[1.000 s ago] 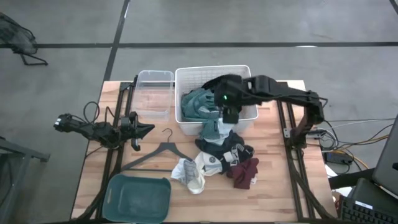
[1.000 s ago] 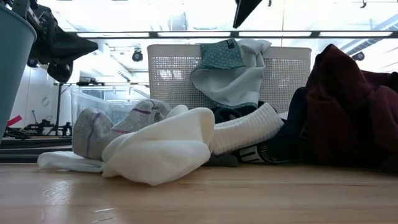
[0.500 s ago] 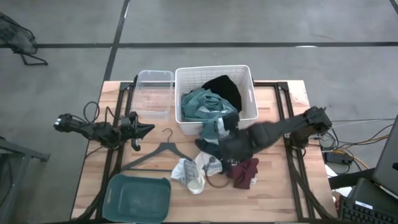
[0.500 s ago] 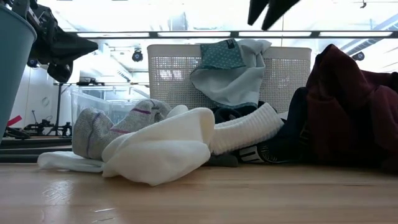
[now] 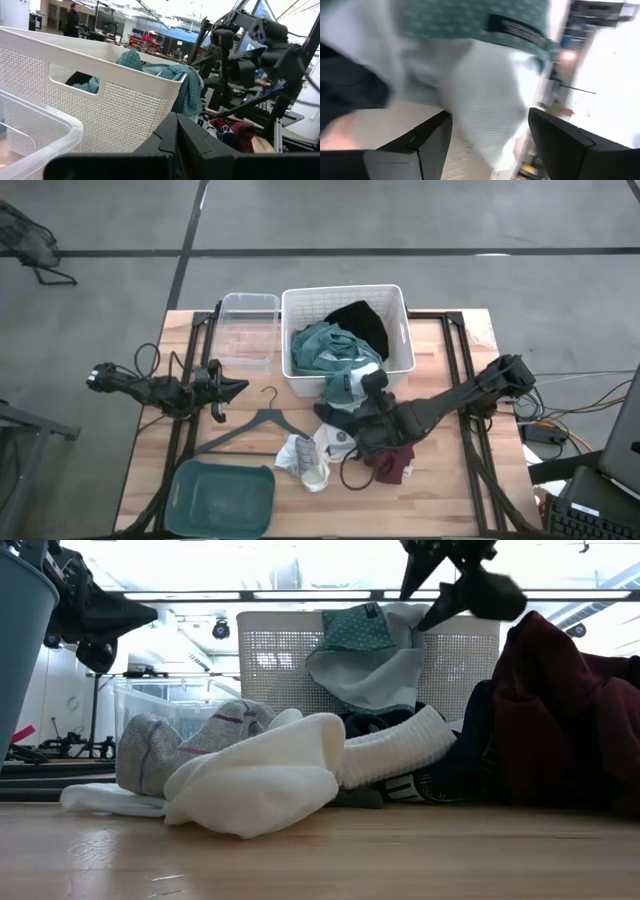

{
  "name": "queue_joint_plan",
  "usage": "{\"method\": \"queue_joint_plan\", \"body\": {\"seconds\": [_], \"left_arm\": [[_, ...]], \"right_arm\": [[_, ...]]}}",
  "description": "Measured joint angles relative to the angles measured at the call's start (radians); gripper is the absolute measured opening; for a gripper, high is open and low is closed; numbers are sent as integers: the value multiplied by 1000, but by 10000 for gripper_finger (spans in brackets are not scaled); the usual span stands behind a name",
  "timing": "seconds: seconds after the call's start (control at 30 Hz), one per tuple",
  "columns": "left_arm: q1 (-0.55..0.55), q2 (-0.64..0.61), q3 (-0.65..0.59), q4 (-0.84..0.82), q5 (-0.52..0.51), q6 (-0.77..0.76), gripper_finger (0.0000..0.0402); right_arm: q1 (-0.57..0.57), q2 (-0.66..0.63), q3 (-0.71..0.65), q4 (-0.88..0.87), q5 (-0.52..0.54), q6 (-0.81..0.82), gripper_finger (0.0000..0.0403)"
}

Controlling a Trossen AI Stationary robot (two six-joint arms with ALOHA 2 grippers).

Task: Pick & Place Cloths
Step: Put the green shirt into the white bin

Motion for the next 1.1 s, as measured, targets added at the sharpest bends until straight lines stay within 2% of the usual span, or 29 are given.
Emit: {"method": "queue_joint_plan", "body": {"seconds": [0.1,0.37,0.57,0.77,1.1], "left_arm": [[0,0,0,0,0,0,10],[0,0,0,-1,0,0,10],[0,0,0,-1,0,0,10],[0,0,0,-1,0,0,10],[0,0,0,-2,0,0,10]], "right_arm": [[0,0,-31,57,65,-14,249],[0,0,-40,173,-34,-79,193],[-1,0,-11,190,-79,-84,112],[-2,0,73,190,-81,-95,19],[-88,-32,243,186,-32,-170,9]]}}
